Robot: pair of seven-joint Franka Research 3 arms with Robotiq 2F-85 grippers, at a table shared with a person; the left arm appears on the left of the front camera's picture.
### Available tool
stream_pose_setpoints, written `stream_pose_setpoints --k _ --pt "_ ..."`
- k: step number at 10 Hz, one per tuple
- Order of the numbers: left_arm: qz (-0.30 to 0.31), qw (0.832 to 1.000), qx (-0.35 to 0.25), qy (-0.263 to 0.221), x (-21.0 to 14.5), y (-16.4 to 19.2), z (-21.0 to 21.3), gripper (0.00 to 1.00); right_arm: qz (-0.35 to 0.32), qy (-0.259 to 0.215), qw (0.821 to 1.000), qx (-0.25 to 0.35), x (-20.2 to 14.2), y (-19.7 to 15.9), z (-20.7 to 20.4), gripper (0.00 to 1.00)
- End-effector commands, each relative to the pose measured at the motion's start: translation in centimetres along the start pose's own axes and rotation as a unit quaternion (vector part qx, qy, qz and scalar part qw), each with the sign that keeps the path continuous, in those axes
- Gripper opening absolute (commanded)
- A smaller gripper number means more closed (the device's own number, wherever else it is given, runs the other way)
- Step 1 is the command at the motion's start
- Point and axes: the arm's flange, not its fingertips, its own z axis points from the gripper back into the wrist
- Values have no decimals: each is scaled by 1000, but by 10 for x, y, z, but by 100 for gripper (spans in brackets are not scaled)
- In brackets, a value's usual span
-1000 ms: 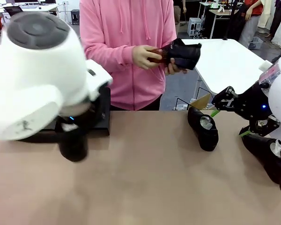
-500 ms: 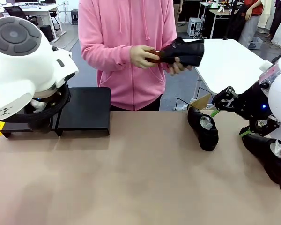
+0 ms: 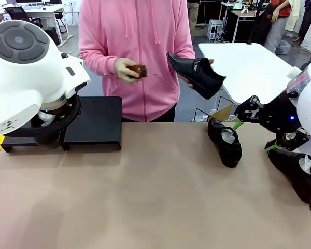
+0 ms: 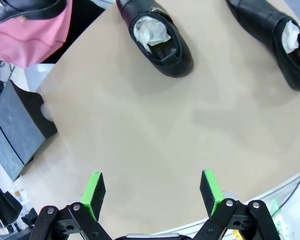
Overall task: Organize the shoes by placing them on the stand.
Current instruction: Place the Shoe from the middle of the table onto the Shoes Stand.
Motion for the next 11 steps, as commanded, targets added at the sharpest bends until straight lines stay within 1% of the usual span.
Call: stream_pose_setpoints --k 1,2,3,5,6,7,8,9,10,11 --pt "-12 999 34 -14 2 13 -8 0 5 -1 1000 1 1 0 0 100" --pt "7 998 51 -22 6 30 -19 0 5 -1 1000 1 1 0 0 100" --pt "11 998 61 -26 10 47 -32 0 5 -1 1000 1 1 0 0 100" --pt "-9 996 78 -42 30 85 -51 0 5 -1 1000 1 1 0 0 100" --pt "-16 996 74 -48 39 99 -62 0 5 -1 1000 1 1 0 0 100" --pt "-10 993 100 -53 46 108 -78 0 5 -1 1000 1 1 0 0 100" --pt "-26 993 99 -56 52 115 -94 0 5 -1 1000 1 1 0 0 100" --pt "-67 991 98 -67 56 121 -114 0 5 -1 1000 1 1 0 0 100" --pt "-97 988 98 -66 57 125 -132 0 5 -1 1000 1 1 0 0 100" --pt "-108 989 91 -52 55 127 -147 0 5 -1 1000 1 1 0 0 100"
